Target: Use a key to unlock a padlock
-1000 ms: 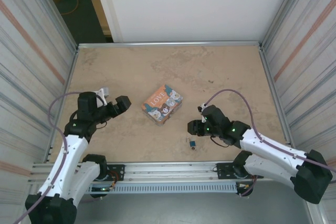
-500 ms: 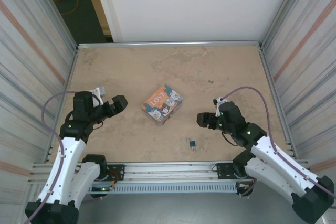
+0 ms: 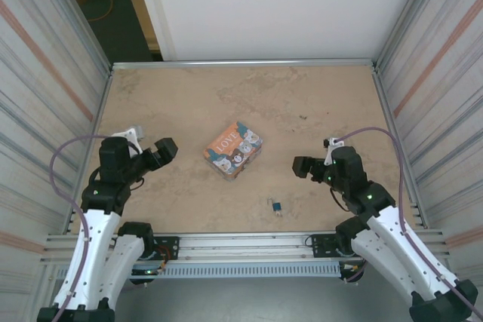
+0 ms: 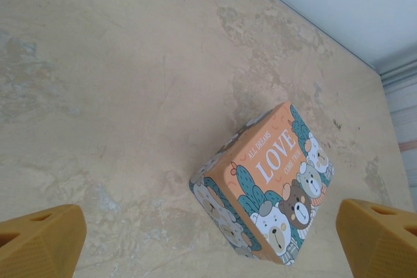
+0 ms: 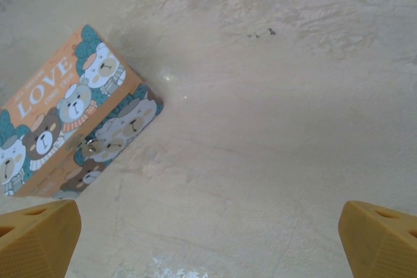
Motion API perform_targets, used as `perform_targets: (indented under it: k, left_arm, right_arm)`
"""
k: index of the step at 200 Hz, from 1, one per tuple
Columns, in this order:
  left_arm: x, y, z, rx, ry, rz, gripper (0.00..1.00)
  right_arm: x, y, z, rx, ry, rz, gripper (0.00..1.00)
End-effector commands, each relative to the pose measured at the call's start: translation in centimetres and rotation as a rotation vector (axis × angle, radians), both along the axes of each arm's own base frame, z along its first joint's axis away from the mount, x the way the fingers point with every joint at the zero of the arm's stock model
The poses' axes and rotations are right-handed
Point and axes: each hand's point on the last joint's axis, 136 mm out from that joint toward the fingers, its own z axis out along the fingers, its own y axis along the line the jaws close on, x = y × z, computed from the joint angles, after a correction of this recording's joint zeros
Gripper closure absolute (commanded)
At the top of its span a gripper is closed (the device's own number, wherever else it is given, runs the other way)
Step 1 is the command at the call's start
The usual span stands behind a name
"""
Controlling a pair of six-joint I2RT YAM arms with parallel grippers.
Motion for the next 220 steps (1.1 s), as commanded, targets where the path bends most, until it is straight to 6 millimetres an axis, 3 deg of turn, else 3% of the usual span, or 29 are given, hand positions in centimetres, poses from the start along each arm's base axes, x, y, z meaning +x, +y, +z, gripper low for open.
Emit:
perform_targets:
  k: [1, 52, 95, 132, 184, 220]
  left_arm:
    - [0.1, 1.2, 0.4, 0.052, -0.034, 0.042, 0.01]
    - [0.1, 3.1, 0.4, 0.15, -0.082, 0.114, 0.01]
    - [1.0, 5.5, 0.8, 0.258, -0.161, 0.215, 0.01]
    - [2.2, 6.2, 1.2, 0.343, -0.25, 0.229, 0.01]
    - [3.9, 7.8, 0.9, 0.451, -0.347, 0.3, 0.01]
    - [4.9, 8.6, -0.8, 0.505, -0.306, 0.326, 0.01]
  right_arm:
    - [0.4, -1.0, 0.0, -0.046, -0.021, -0.02, 0.0]
    - [2.0, -2.4, 1.0, -0.099, -0.058, -0.087, 0.0]
    - [3.5, -4.3, 2.1, -0.229, -0.116, -0.142, 0.0]
    - [4.9, -5.2, 2.9, -0.318, -0.169, -0.145, 0.0]
    - [7.3, -6.5, 2.2, -0.402, -0.213, -0.159, 0.0]
    - [9.0, -8.3, 1.0, -0.398, -0.23, -0.216, 0.0]
